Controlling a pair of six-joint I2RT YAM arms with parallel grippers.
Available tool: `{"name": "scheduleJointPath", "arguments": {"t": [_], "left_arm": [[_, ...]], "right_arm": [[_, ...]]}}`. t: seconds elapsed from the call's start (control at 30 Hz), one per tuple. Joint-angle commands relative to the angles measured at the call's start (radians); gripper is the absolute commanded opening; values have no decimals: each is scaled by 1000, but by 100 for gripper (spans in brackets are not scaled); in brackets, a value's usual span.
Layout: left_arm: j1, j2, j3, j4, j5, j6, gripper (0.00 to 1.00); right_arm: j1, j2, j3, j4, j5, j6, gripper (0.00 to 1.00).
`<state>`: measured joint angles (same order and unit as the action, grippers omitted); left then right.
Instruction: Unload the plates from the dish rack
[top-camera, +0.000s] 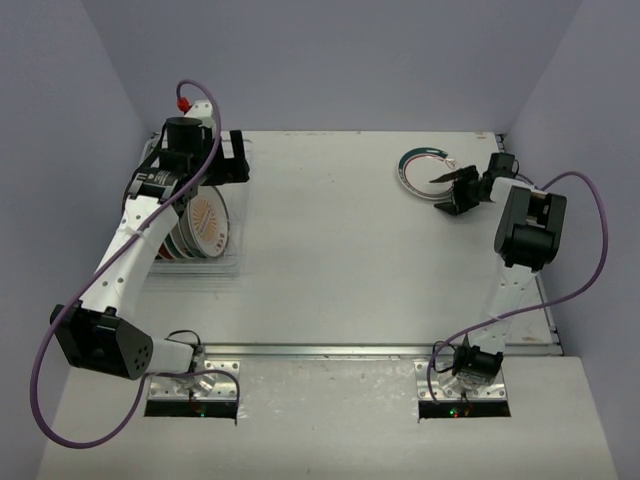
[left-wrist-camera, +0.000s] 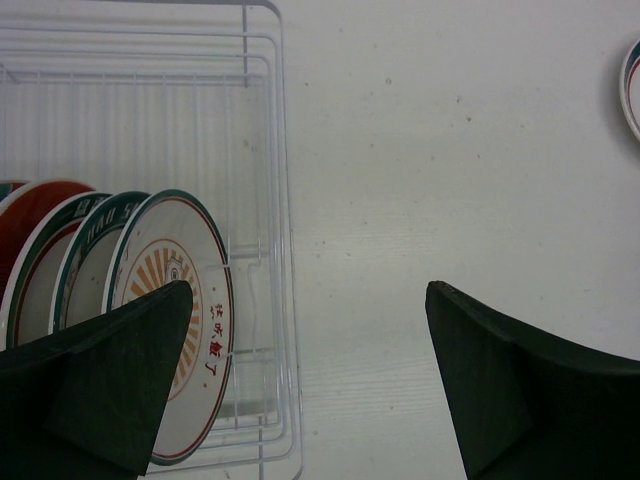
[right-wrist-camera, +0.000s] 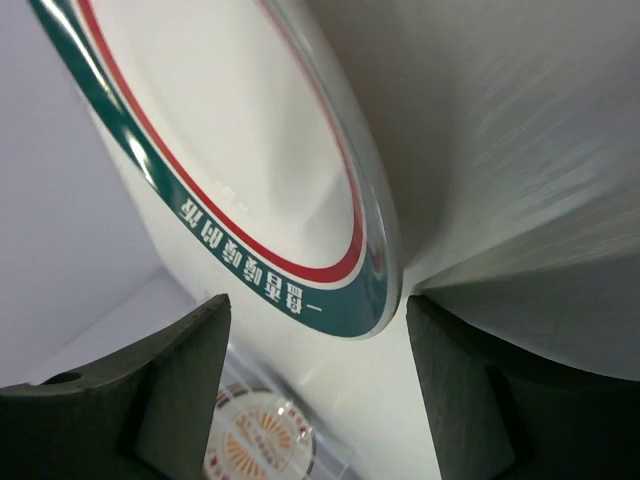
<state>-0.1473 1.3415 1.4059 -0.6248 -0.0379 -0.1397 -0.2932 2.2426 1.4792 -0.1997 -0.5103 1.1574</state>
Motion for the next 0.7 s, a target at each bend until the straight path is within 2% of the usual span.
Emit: {"name": "scheduleJointPath", "arguments": {"t": [0.0,0.1,0.3,0.4,0.47,0.5,0.53,0.6,0.67], "left_arm": [[9,-23,1,39,-41,-2,100],[9,-22,17,31,-79,9,100],[11,-34,62,-14,-158,83,99],[11,-30,74,-72,-215,128,91],[11,-1,76,-108,-259,135,84],[11,8,76,-123,-270,166,77],[11,11,71,-133,-276,173,77],[11,20,50,-139,-295,182,65],[10,23,42,-144,-306,183,58]], "right_arm": [[-4,-52,-1,-92,45,-2,80],[-4,-103,-4,-164,61,-41,85],[4,-259,-28,-325,105,-217,86],[19,-458,-172,-283,164,-374,86],[25,-536,-221,-280,165,-439,86],[28,-570,-241,-279,161,-463,86],[34,-605,-262,-273,161,-488,86],[61,-737,-351,-231,187,-559,86],[84,-779,-396,-207,220,-600,86]]}}
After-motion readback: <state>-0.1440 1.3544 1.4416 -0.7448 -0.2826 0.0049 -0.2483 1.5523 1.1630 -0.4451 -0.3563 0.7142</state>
